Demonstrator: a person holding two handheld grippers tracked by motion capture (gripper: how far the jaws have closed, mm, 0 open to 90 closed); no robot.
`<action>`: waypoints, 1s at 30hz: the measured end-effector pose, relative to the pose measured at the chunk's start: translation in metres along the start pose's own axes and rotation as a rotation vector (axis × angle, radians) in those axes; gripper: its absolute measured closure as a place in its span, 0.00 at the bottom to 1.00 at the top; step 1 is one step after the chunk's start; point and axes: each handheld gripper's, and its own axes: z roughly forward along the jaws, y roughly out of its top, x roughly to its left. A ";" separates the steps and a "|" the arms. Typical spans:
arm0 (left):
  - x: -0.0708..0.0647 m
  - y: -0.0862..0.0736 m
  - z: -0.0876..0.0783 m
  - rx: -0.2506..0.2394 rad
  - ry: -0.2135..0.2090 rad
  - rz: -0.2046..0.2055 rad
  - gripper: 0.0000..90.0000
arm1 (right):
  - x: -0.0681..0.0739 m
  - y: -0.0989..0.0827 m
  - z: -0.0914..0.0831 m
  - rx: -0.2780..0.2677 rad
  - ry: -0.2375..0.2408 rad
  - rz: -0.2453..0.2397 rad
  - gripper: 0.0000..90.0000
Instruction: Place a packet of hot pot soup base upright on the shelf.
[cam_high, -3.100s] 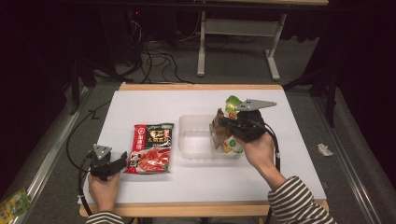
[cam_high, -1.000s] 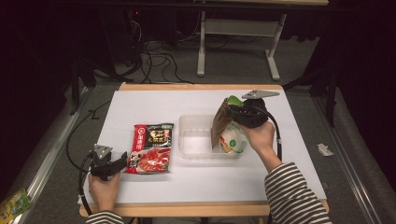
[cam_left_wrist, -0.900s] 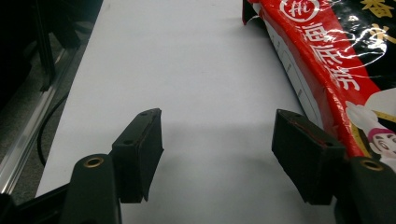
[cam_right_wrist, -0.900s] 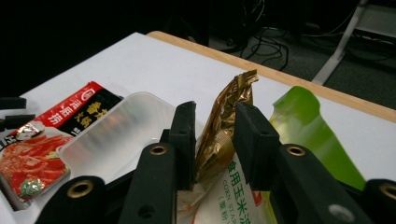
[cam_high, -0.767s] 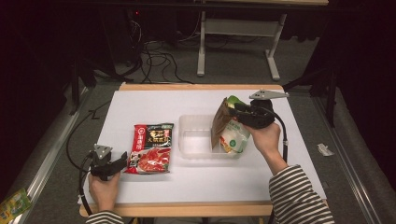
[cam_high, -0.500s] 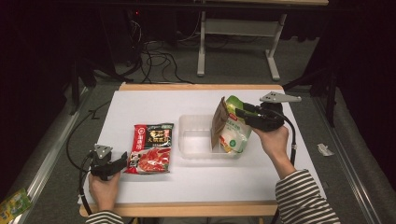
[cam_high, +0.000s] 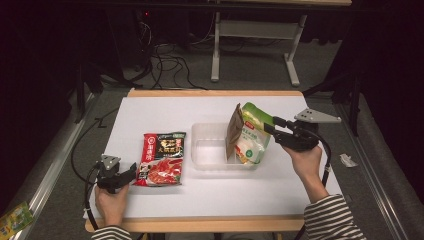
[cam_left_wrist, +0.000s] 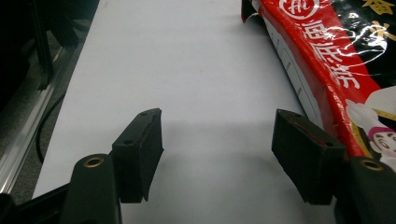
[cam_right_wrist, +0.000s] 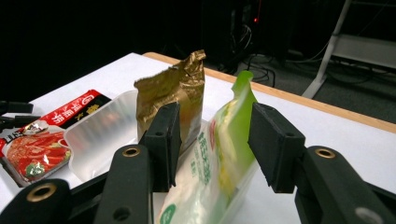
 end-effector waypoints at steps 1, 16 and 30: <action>0.000 0.000 0.000 -0.004 0.001 0.001 0.38 | -0.001 -0.005 -0.003 -0.013 -0.003 0.001 0.60; 0.003 0.000 -0.001 -0.009 -0.029 -0.026 0.39 | -0.030 -0.070 -0.023 -0.060 -0.098 0.100 0.58; 0.007 -0.001 -0.005 -0.042 -0.083 -0.038 0.40 | -0.043 -0.111 -0.013 0.025 -0.162 0.096 0.55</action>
